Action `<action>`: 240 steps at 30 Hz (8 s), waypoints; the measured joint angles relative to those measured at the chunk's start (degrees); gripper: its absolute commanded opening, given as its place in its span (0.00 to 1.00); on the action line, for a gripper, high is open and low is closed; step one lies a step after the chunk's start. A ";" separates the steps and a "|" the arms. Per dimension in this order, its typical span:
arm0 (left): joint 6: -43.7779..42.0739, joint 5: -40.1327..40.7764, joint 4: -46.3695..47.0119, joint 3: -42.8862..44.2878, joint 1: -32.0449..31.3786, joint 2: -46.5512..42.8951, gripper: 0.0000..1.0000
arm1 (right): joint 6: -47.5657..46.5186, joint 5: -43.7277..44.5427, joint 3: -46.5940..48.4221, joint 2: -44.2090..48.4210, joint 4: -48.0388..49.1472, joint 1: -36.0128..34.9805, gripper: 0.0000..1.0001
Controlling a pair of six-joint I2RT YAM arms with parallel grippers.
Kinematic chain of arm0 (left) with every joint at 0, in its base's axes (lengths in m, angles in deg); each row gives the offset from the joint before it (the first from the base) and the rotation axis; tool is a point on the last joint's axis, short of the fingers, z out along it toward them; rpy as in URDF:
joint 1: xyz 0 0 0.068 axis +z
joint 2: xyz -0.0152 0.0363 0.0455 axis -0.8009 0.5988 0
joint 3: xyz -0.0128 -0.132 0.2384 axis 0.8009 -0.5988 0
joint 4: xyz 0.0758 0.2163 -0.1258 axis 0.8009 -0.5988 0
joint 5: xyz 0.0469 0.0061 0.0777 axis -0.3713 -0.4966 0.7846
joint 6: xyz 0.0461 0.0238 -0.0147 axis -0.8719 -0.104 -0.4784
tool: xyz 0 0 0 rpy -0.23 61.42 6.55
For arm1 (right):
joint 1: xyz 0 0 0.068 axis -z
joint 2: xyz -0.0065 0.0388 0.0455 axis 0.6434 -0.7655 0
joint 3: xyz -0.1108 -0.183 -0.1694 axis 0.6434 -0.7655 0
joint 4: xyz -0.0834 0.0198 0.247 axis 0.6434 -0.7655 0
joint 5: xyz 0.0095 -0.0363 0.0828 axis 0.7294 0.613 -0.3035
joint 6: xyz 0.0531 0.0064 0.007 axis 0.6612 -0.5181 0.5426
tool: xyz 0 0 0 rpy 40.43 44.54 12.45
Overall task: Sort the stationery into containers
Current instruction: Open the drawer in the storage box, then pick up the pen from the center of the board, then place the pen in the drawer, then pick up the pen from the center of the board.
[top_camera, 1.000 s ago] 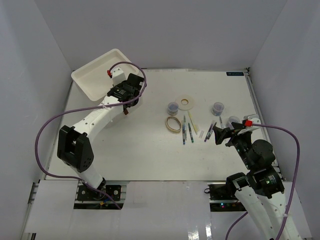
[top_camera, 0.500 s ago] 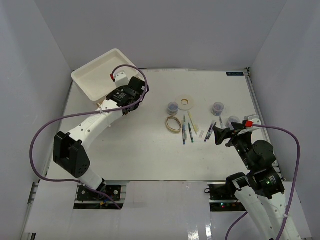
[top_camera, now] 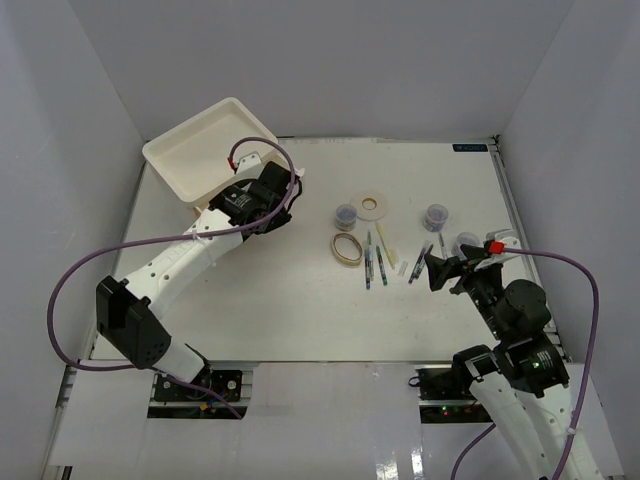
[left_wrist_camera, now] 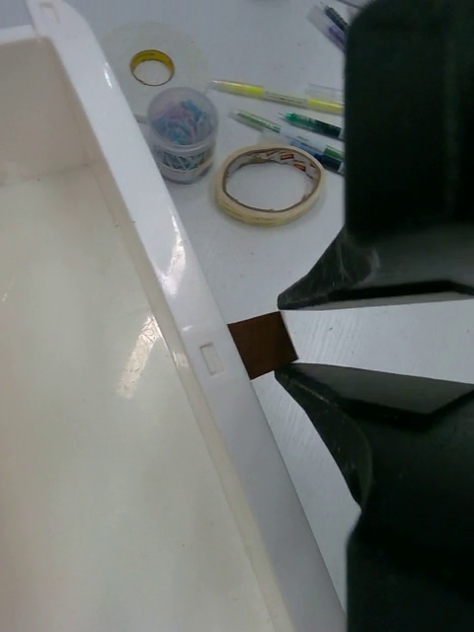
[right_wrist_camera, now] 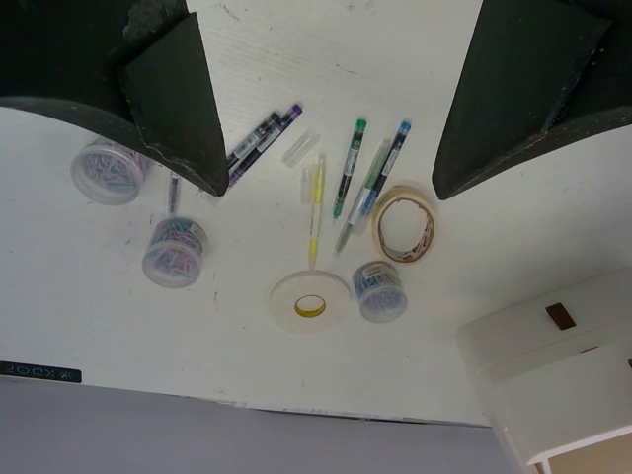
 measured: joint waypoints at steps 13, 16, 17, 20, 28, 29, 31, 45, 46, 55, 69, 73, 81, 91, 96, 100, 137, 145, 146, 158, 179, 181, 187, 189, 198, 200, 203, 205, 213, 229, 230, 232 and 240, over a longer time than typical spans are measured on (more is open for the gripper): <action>-5.07 -8.79 2.29 0.52 -0.09 -3.87 0.98 | 5.81 7.54 4.87 -12.33 -5.64 0.00 0.90; -9.86 -13.18 4.85 0.63 -0.09 -5.95 0.98 | 8.11 9.14 5.16 -16.68 -7.32 0.00 0.90; -11.50 -14.71 5.66 0.63 -0.09 -6.82 0.98 | 9.25 9.49 5.22 -18.84 -7.93 0.00 0.91; -17.14 -18.62 8.37 0.35 -0.09 -10.60 0.98 | 12.31 9.77 5.40 -26.45 -9.42 0.00 0.96; -28.09 -24.04 16.20 -10.49 -0.09 -27.39 0.98 | 18.14 11.65 5.33 -43.50 -10.34 1.33 0.94; -28.92 -24.74 16.85 -12.24 -0.09 -29.18 0.98 | 18.64 11.89 5.31 -45.11 -10.25 1.99 0.93; -30.05 -26.10 17.53 -15.17 -0.09 -31.78 0.98 | 19.32 12.24 5.11 -47.82 -9.29 3.41 0.89; -31.45 -29.27 18.43 -23.58 -0.09 -41.27 0.98 | 17.25 10.43 4.52 -60.33 -0.04 15.50 0.66; -31.45 -29.33 18.51 -23.71 -0.09 -41.33 0.98 | 16.87 10.32 4.52 -60.89 0.50 15.54 0.65; -31.34 -30.12 18.71 -24.46 -0.09 -40.22 0.98 | 14.95 10.36 4.52 -66.31 4.50 16.28 0.58; -30.75 -30.14 18.91 -25.83 -0.09 -40.17 0.98 | 13.62 11.23 5.55 -69.29 7.23 16.28 0.45; -30.75 -30.14 18.93 -25.83 -0.09 -40.26 0.98 | 13.42 11.23 6.60 -70.51 7.50 16.28 0.40; -29.90 -31.91 18.93 -26.01 -0.09 -40.61 0.98 | 13.27 11.21 6.69 -70.55 7.87 16.28 0.22; -28.72 -34.47 18.93 -26.03 -0.09 -39.91 0.98 | 12.92 11.21 4.59 -64.83 3.13 14.29 0.09; -27.15 -35.19 19.34 -26.03 -0.09 -39.67 0.98 | 12.22 11.43 4.59 -57.42 -0.66 10.78 0.08; -24.46 -36.44 20.24 -25.79 -0.09 -37.99 0.98 | 11.78 10.49 5.14 -49.27 -3.52 6.75 0.09; -9.53 -18.32 43.93 -0.55 -18.62 6.40 0.36 | 19.61 -17.09 8.68 -29.07 12.46 -5.68 0.17; -10.78 -18.27 45.92 -0.55 -19.45 6.40 0.11 | 20.35 -17.81 8.22 -28.72 13.09 -5.70 0.58; -11.06 -18.21 45.92 -0.55 -19.45 6.40 0.11 | 20.52 -17.84 8.15 -28.48 13.20 -5.70 0.64; -25.05 -8.59 33.44 4.63 -16.31 4.98 0.22 | 15.56 -13.99 7.17 -24.20 7.93 -5.68 0.90; -69.05 -7.10 14.80 13.40 5.14 7.10 0.40 | 4.85 -11.78 3.41 -20.63 -0.17 -5.70 0.90; -69.83 -7.85 14.21 12.59 5.75 7.52 0.42 | 4.44 -11.74 3.41 -20.90 -0.55 -5.68 0.90; -70.66 -8.44 13.68 11.54 6.88 7.41 0.66 | 2.93 -10.99 3.89 -23.37 -0.74 -5.68 0.92; -70.16 -8.70 13.66 11.52 6.95 7.19 0.73 | 2.62 -9.84 4.87 -25.64 -0.98 -5.68 0.95; -59.43 -10.67 14.14 10.91 6.95 -2.54 0.98 | 0.48 -1.14 14.19 -45.18 -1.03 -5.68 0.83; -55.65 -11.91 15.47 8.90 6.95 -7.85 0.98 | -0.11 0.33 16.26 -50.38 -0.74 -5.68 0.80; -50.60 -14.38 17.97 2.93 6.95 -17.51 0.98 | -1.25 2.01 18.80 -58.36 -0.35 -5.55 0.70; -47.93 -16.17 18.95 -0.76 6.95 -23.02 0.98 | -1.79 2.54 19.89 -62.73 0.09 -5.51 0.65; -41.81 -21.49 19.56 -10.45 6.95 -31.65 0.98 | -3.98 3.65 25.73 -77.42 2.03 -5.51 0.58; -38.42 -24.13 16.70 -15.06 6.95 -31.95 0.98 | -4.81 5.01 32.68 -92.65 4.92 -5.51 0.35; -38.38 -24.20 16.70 -15.06 6.95 -31.93 0.98 | -4.76 5.03 32.68 -92.65 5.01 -5.51 0.34; -38.18 -24.48 16.70 -15.04 6.95 -31.87 0.98 | -4.74 5.16 32.68 -92.67 5.62 -5.53 0.29; -36.81 -26.08 16.70 -15.04 6.95 -31.43 0.98 | -4.70 6.97 31.63 -92.67 7.37 -5.51 0.17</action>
